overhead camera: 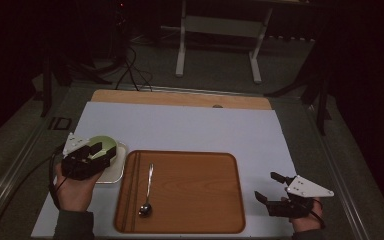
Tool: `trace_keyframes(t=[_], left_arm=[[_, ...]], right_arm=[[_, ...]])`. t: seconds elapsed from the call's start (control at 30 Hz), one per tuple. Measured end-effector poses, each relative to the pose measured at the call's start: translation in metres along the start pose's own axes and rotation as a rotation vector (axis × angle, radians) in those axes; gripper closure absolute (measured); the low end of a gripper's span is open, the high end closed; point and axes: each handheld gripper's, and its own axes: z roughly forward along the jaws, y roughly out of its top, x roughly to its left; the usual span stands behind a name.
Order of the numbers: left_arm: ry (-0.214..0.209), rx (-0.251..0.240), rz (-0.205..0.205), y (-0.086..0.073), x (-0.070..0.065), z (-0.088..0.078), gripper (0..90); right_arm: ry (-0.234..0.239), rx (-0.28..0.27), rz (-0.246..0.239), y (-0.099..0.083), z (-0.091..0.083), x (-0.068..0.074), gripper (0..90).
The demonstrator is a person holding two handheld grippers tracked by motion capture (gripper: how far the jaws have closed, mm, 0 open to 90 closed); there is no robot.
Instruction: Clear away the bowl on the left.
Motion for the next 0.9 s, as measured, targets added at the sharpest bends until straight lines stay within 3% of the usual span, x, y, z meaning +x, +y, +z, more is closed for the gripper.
trace_keyframes(t=[0.9], left_arm=[[0.070, -0.040, -0.059, -0.004, 0.038, -0.014, 42.9]], right_arm=[[-0.002, 0.002, 0.001, 0.000, 0.000, 0.000, 14.7]])
